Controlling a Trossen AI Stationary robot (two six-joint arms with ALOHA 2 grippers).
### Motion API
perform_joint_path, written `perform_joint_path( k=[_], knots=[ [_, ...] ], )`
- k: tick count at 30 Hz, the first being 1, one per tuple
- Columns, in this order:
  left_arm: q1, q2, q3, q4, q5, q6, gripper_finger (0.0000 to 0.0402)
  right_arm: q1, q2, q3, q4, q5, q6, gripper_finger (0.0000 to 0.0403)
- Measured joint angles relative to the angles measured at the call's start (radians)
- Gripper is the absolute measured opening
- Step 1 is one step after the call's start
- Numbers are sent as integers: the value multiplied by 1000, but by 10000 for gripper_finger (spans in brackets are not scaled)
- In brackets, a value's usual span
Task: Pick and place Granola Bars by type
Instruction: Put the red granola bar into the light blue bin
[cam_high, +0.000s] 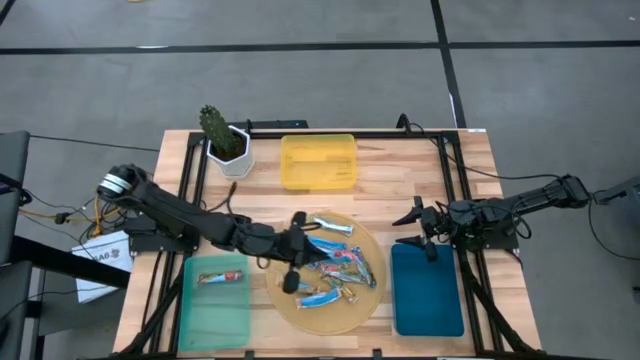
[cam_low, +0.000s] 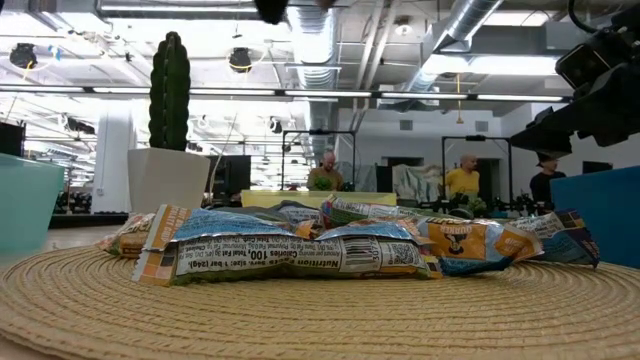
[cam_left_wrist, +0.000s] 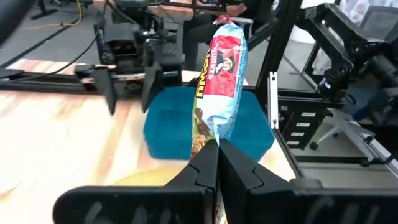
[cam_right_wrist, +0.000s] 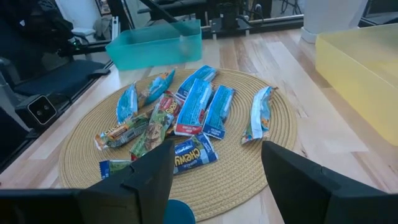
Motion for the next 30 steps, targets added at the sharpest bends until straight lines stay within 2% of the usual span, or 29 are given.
perform_joint_path(
  k=[6,14,23,30],
  knots=[
    [-22,-155,-141,-62,-20,-26,0,0,0,0,-1,0,0,234],
    [-88,-457,-315,-231,-25,-128,0,0,0,0,-4,0,0,234],
    [-175,-803,-350,-655,-75,-186,0,0,0,0,-3,0,0,234],
    [-241,-929,-350,-836,-74,-248,0,0,0,0,-4,0,0,234]
  ],
)
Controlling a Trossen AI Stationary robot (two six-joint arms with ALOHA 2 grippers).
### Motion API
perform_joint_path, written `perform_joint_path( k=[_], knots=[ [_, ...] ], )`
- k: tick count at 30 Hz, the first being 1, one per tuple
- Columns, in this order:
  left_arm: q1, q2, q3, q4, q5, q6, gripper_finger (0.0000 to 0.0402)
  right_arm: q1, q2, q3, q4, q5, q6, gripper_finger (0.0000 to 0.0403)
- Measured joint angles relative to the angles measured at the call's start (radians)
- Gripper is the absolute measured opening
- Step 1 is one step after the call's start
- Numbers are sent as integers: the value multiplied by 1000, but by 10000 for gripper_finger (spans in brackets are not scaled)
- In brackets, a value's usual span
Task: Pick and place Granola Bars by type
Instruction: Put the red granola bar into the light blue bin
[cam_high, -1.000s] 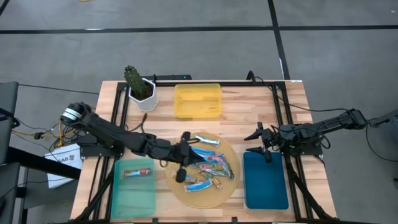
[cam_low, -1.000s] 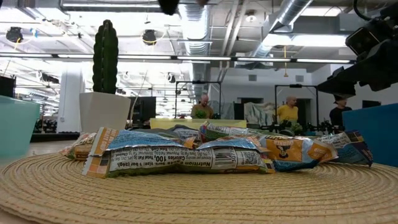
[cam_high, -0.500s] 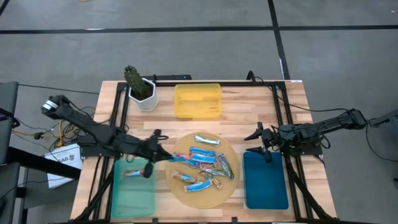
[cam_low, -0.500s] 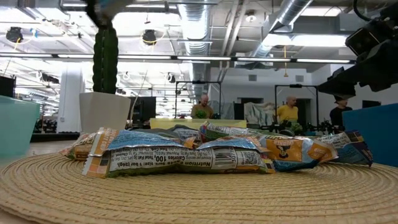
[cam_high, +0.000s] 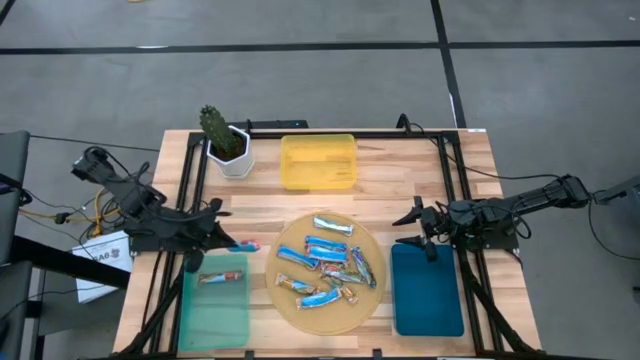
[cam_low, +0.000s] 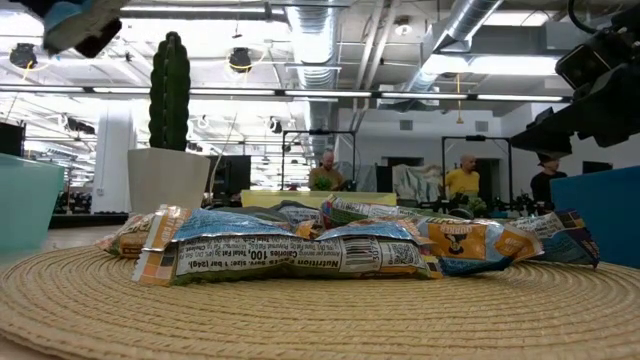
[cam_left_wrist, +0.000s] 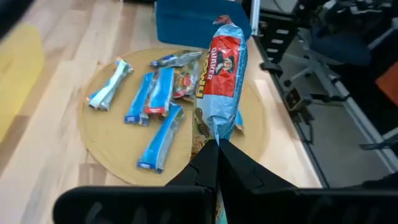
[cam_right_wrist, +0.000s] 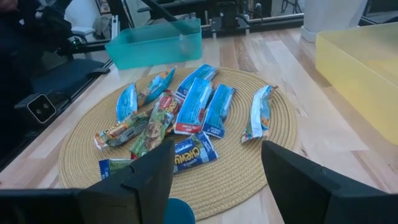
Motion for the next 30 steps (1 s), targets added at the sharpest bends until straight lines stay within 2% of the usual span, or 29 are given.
perform_joint_path(
  k=[10,17,25,30],
  knots=[
    [-50,-37,0,-73,3,-53,0,0,0,0,0,0,0,234],
    [-72,-35,0,-129,14,-209,0,0,0,0,0,0,0,234],
    [-90,-35,0,-239,160,-548,0,0,0,0,0,0,0,234],
    [-95,-35,0,-299,287,-686,0,0,0,0,-1,0,0,234]
  ],
)
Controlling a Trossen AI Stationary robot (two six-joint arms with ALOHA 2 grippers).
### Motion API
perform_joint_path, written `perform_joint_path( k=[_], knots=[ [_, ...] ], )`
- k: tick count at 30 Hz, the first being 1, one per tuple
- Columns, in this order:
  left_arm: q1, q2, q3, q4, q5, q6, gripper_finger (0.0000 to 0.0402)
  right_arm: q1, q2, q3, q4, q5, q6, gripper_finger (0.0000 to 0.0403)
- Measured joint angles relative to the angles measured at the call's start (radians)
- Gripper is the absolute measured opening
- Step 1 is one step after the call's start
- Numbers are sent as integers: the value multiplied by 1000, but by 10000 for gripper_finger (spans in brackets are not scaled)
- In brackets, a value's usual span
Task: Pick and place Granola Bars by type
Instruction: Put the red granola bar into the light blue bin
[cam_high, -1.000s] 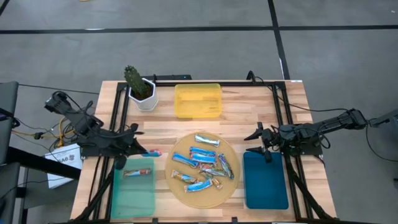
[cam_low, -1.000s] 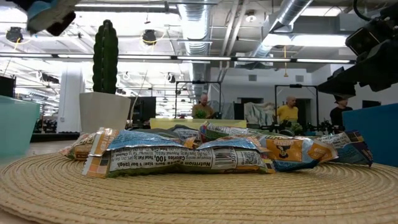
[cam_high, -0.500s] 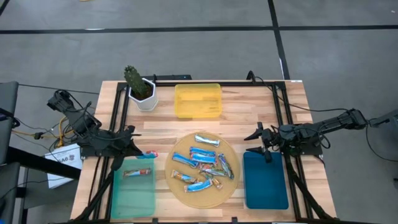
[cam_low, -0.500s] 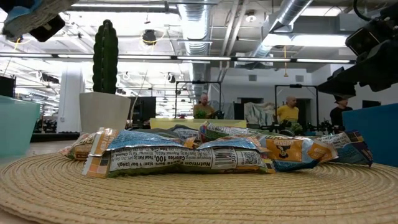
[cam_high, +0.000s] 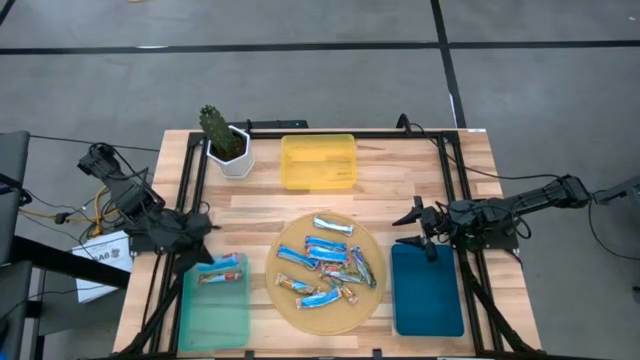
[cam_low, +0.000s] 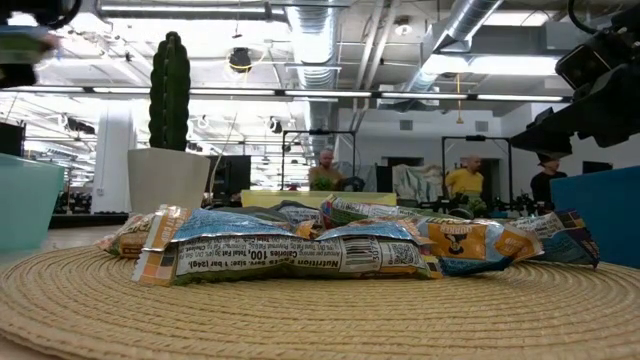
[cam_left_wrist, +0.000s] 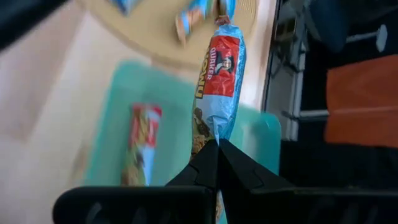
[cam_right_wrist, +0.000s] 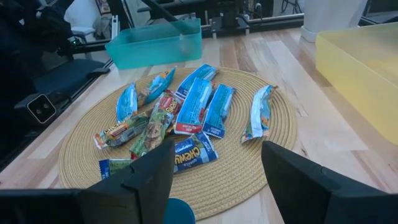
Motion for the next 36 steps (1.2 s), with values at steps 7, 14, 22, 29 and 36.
perform_joint_path(
  k=[7,14,22,29,36],
  knots=[
    [0,0,0,-14,108,-72,0,0,0,0,0,0,0,234],
    [0,0,0,-16,103,-73,0,0,0,0,0,0,0,234],
    [0,59,0,-37,78,-63,0,0,0,0,0,0,0,234],
    [-42,151,1,-37,76,-65,0,0,0,0,0,0,0,234],
    [-106,270,1,-10,42,-146,0,0,0,0,0,0,0,234]
  ],
)
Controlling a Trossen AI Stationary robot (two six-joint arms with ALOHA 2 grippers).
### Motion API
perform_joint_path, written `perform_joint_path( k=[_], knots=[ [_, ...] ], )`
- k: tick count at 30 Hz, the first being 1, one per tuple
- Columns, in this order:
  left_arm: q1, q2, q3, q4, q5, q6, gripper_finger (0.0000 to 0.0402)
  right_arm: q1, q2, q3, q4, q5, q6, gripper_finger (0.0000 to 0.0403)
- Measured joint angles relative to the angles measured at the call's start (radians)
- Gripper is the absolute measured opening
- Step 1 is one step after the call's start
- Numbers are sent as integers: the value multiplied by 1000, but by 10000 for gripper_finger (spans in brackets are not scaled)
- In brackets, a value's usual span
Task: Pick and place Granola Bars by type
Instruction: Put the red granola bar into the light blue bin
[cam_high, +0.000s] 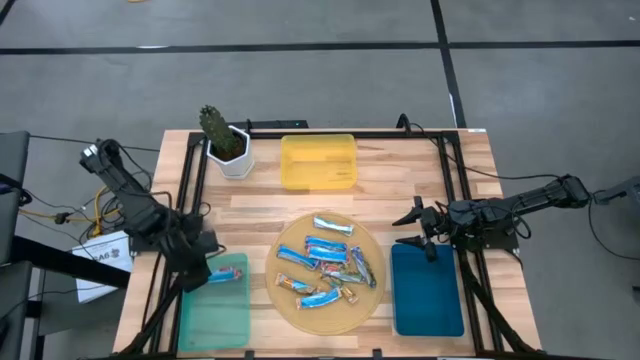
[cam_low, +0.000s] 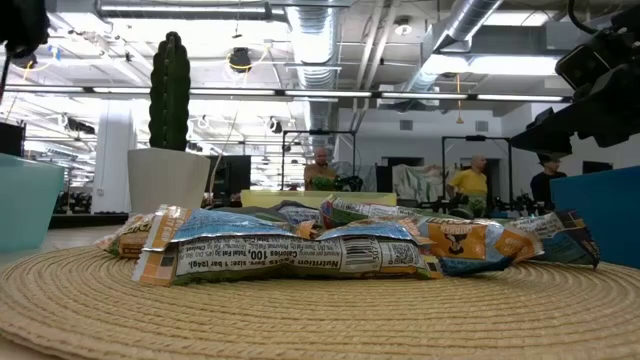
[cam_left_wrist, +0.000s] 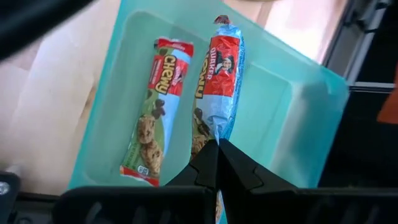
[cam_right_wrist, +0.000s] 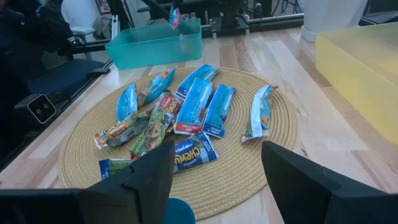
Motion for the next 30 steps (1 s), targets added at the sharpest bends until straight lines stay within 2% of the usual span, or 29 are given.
perform_joint_path(
  k=[12,18,30],
  knots=[
    [-132,244,0,53,-48,-159,0,0,0,0,0,0,0,234],
    [-171,343,0,120,-105,-177,0,0,0,0,0,0,0,234],
    [-177,373,0,147,-120,-160,3,0,0,0,0,0,0,234]
  ],
)
